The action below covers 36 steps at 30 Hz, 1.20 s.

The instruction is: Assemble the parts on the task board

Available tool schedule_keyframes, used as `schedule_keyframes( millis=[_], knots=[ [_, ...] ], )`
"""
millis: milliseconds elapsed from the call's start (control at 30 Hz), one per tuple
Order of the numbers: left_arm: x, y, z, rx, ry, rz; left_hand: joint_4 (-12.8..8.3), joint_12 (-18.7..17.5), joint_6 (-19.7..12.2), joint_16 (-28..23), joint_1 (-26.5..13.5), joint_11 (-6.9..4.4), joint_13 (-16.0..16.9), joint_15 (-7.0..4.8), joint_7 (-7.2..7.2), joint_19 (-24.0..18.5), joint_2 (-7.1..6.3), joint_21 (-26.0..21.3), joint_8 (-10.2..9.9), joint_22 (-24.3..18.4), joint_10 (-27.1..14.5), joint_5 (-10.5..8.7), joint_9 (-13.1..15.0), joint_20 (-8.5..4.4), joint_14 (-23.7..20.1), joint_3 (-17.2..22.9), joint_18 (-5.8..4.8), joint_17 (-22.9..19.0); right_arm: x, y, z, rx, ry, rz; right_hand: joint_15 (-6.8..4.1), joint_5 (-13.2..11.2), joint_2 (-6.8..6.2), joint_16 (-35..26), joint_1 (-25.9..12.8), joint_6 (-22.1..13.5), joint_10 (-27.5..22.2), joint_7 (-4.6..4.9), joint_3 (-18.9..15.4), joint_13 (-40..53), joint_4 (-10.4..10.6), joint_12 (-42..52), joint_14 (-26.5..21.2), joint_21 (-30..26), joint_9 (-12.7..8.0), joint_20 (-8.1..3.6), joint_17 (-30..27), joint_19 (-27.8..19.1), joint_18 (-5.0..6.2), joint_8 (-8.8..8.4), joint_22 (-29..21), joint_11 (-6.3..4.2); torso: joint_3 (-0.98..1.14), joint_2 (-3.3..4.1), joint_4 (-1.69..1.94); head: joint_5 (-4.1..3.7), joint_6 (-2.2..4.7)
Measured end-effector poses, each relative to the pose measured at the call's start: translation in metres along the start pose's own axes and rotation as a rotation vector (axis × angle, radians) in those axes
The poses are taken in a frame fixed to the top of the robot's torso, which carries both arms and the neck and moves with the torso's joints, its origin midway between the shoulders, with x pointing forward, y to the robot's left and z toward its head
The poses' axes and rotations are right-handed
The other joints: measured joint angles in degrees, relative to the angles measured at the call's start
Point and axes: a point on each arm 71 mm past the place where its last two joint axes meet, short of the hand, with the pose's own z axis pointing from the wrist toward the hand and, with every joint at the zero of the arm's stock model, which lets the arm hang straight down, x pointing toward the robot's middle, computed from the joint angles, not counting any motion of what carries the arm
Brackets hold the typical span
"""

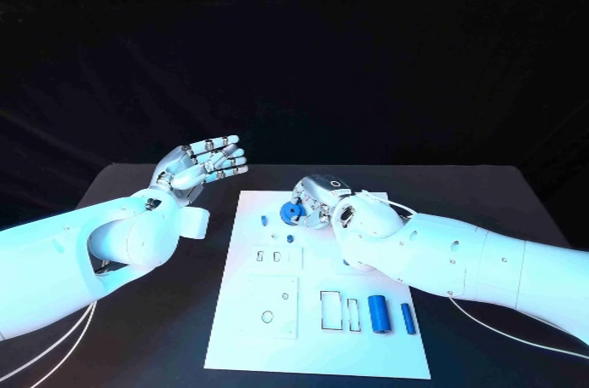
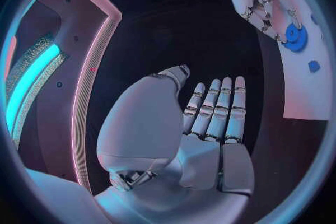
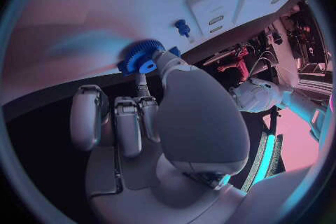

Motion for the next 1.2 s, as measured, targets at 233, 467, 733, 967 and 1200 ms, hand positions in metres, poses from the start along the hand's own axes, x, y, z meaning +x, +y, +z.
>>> schedule_keyframes(
  millis=[233, 467, 733, 967, 1200],
  knots=[
    [0.0, 0.0, 0.0, -0.001, 0.0, 0.0, 0.0, 0.0, 0.0, 0.0, 0.0, 0.0, 0.0, 0.0, 0.0, 0.0, 0.0, 0.0, 0.0, 0.0, 0.0, 0.0, 0.0, 0.0, 0.0, 0.0, 0.0, 0.0, 0.003, 0.001, 0.0, 0.002, 0.016, 0.012, 1.08, -2.4, 0.65, 0.0, -4.0, -4.7, -0.3, 1.81, -8.2, 0.0, 0.3, -1.5, 0.0, -1.1, -1.5, 0.83, 0.0, -0.8, 0.0, -4.11, 0.0, 1.51, -0.01, 0.0, -0.01, -0.01, 0.07],
    [-0.001, 0.0, 0.0, -0.002, -0.001, 0.0, 0.0, 0.0, 0.0, 0.0, 0.0, 0.0, 0.0, 0.0, 0.0, 0.0, 0.0, 0.0, 0.0, 0.0, 0.0, 0.0, 0.0, 0.0, 0.0, 0.0, 0.0, 0.0, 0.003, 0.0, 0.001, 0.002, 0.042, 0.023, 1.08, -0.4, 3.19, 0.0, -8.0, -3.6, -0.1, 1.42, -11.5, 0.0, 0.6, -0.4, 0.0, -0.1, -1.5, 1.11, 0.0, -0.1, 0.01, -4.33, 0.0, 1.72, -0.01, 0.0, 0.02, -0.04, -0.03],
    [-0.001, 0.0, -0.001, -0.004, -0.001, 0.001, 0.0, 0.0, 0.0, 0.0, 0.0, 0.0, 0.0, 0.0, 0.0, 0.0, 0.0, 0.0, 0.0, 0.0, 0.0, 0.0, 0.0, 0.0, 0.0, 0.0, 0.0, 0.0, 0.002, -0.002, 0.002, 0.009, 0.057, 0.038, 1.07, 0.3, 4.4, 0.0, -9.2, -2.6, 0.1, 1.04, -11.5, 0.0, 0.6, 0.2, 0.0, 0.6, -1.5, 1.11, 0.0, 0.5, 0.0, -4.22, 0.0, 1.5, 0.0, -0.01, 0.02, 0.13, -0.05],
    [-0.002, 0.0, -0.001, -0.006, -0.001, 0.001, 0.0, 0.0, 0.0, 0.0, 0.0, 0.0, 0.0, 0.0, 0.0, 0.0, 0.0, 0.0, 0.0, 0.0, 0.0, 0.0, 0.0, 0.0, 0.0, 0.0, 0.0, 0.0, 0.004, -0.012, -0.001, 0.034, 0.071, 0.046, 1.07, 0.8, 4.4, 0.2, -9.2, -2.3, 0.1, 1.14, -11.3, 0.0, 0.4, 0.2, 0.0, 0.6, -1.3, 0.91, 0.0, 0.7, 0.01, -3.8, 0.0, 1.5, 0.02, -0.01, 0.02, 0.23, 0.07],
    [-0.002, 0.0, -0.001, -0.008, -0.001, 0.001, 0.0, 0.0, 0.0, 0.0, 0.0, 0.0, 0.0, 0.0, 0.0, 0.0, 0.0, 0.0, 0.0, 0.0, 0.0, 0.0, 0.0, 0.0, 0.0, 0.0, 0.0, 0.0, 0.005, -0.016, -0.006, 0.036, 0.062, 0.059, 1.07, 2.4, 4.4, 0.2, -9.2, -2.2, 0.1, 1.04, -10.6, 0.0, 0.3, 0.4, 0.0, 1.0, -1.4, 0.91, 0.0, 0.7, 0.01, -3.8, 0.0, 1.5, 0.04, -0.04, -0.02, 0.25, 0.14]
  ],
)
